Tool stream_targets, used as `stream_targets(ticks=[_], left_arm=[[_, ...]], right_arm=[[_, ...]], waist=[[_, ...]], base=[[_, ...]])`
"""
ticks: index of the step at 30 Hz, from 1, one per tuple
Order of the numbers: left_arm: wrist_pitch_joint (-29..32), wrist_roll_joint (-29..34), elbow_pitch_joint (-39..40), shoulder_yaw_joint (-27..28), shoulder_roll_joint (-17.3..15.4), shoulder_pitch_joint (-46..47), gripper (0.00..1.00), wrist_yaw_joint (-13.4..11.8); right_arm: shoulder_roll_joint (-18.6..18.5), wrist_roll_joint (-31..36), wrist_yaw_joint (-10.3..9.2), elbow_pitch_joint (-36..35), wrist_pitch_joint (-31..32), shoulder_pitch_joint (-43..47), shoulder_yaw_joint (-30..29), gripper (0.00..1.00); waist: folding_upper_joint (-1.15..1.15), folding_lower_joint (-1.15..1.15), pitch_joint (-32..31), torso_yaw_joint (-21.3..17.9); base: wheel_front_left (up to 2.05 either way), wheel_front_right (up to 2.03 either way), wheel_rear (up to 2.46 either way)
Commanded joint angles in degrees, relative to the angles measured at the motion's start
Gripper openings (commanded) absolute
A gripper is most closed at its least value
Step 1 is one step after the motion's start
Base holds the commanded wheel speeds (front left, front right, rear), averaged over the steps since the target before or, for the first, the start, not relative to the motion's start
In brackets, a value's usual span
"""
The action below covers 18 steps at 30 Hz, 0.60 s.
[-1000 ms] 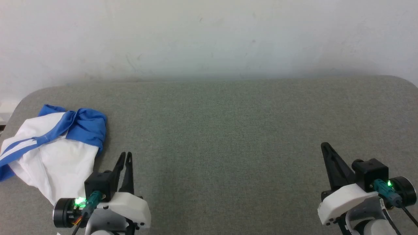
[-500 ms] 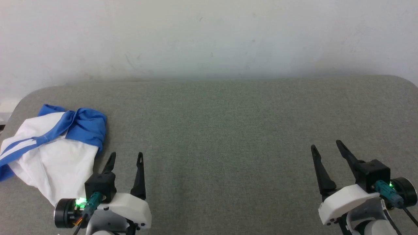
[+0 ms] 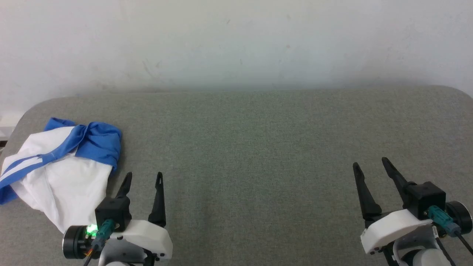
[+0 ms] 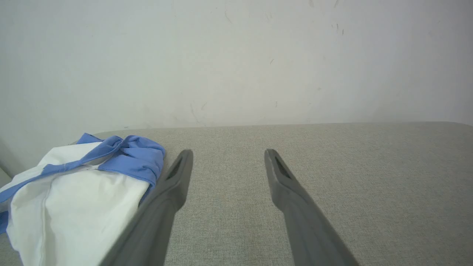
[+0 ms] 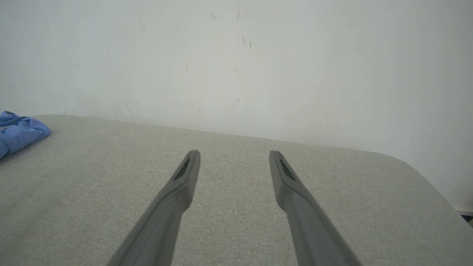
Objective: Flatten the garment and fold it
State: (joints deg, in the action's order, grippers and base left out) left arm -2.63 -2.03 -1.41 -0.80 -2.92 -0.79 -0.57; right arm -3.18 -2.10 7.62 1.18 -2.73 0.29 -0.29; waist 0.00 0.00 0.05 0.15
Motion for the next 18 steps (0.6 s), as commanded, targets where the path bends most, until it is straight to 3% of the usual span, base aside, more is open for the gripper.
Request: stream_targets(ticks=[1, 18], left_arm=[[-0.7, -0.3, -0.3, -0.2, 0.0, -0.2, 1.0, -0.3], [-2.7, -1.4, -0.8, -0.5, 0.0, -0.5, 1.0, -0.9]], right_arm=[[0.1, -0.4, -0.03, 0.3, -0.6, -0.1, -0.1, 1.0], [0.1, -1.3, -0.05, 0.9, -2.6, 0.2, 1.5, 1.0]], waist=[[0.0, 0.0, 0.0, 0.1], [0.0, 0.0, -0.2, 3.8]], base=[[0.0, 0.0, 0.0], [0.0, 0.0, 0.0]])
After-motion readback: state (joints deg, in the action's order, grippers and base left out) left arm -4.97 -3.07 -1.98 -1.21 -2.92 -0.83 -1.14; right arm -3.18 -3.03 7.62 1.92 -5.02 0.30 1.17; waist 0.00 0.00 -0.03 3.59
